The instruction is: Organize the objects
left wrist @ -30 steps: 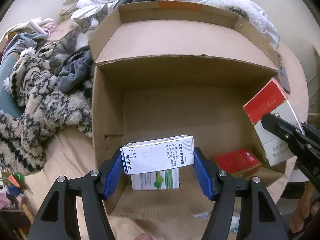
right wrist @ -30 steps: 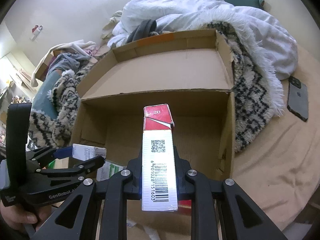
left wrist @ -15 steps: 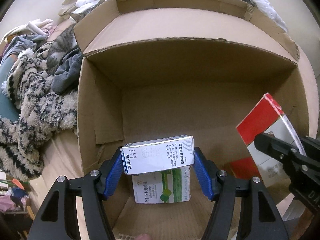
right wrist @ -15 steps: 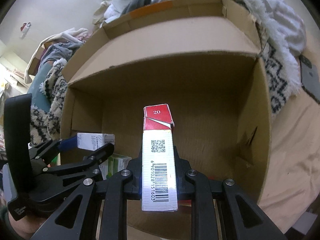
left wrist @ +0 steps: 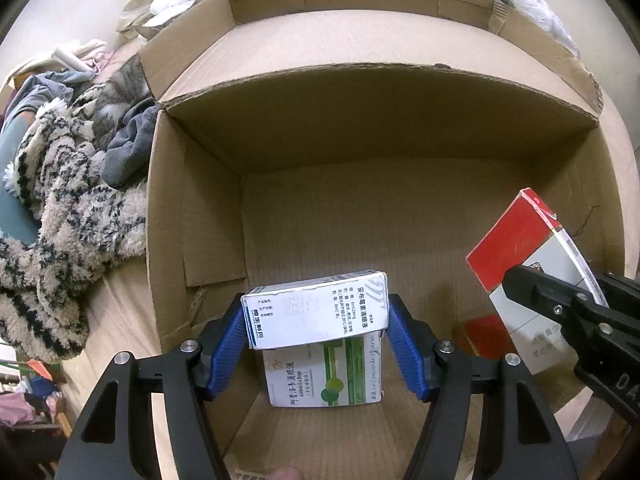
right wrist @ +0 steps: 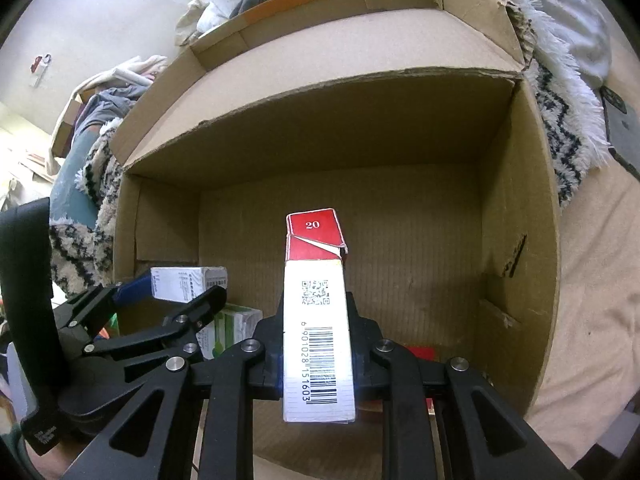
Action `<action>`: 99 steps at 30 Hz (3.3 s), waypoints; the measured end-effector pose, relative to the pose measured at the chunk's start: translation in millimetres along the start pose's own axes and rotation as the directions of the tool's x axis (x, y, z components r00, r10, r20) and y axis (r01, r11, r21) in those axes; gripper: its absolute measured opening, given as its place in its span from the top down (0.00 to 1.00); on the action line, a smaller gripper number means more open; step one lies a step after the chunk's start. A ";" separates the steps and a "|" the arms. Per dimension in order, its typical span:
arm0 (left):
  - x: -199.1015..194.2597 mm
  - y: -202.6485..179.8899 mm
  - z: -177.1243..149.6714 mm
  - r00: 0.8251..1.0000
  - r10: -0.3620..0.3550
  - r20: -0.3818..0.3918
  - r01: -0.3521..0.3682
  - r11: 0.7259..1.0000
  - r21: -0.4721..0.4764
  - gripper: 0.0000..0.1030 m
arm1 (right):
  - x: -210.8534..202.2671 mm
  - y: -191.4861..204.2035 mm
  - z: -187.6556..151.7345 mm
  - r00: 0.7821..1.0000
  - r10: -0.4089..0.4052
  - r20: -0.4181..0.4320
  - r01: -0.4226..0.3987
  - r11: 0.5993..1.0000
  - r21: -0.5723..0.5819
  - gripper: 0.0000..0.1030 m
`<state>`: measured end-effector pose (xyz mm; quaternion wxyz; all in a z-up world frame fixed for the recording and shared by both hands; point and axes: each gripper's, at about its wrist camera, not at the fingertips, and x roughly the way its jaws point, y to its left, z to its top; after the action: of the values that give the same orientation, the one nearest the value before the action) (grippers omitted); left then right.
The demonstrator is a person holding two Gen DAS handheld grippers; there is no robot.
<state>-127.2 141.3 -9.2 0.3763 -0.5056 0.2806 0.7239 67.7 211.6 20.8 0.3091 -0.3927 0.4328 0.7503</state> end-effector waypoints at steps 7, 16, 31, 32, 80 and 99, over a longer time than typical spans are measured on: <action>-1.6 3.2 0.9 1.000 -0.006 0.011 0.006 1.000 -0.007 0.38 | -2.3 1.8 1.2 1.000 -0.005 0.009 0.005 1.000 -0.005 0.78; -2.9 4.5 2.0 0.999 -0.046 0.004 0.046 0.999 -0.017 0.35 | -10.1 -1.1 4.7 0.998 -0.035 0.046 0.035 0.999 0.000 0.57; -21.5 -0.9 -0.8 0.997 -0.075 0.026 0.075 0.997 -0.005 0.10 | -34.2 5.7 7.1 0.987 -0.080 0.136 0.085 0.996 -0.029 0.10; -22.9 0.0 -2.3 0.997 -0.076 0.031 0.076 0.997 -0.009 0.10 | -35.9 6.3 7.4 0.987 -0.079 0.139 0.083 0.996 -0.028 0.10; -38.1 53.8 -114.6 0.995 -0.047 -0.086 0.032 0.985 -0.169 0.10 | -65.8 -39.6 -121.5 0.992 -0.124 0.007 0.122 0.987 0.103 0.10; -38.0 50.2 -114.2 0.994 -0.058 -0.092 0.043 0.988 -0.150 0.10 | 15.9 49.7 -171.0 0.914 -0.355 -0.199 0.207 0.827 -0.522 0.21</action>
<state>-101.5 13.4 -9.9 0.3420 -0.5735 0.2309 0.7077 74.8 39.4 -26.8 0.2412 -0.6227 0.2052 0.7155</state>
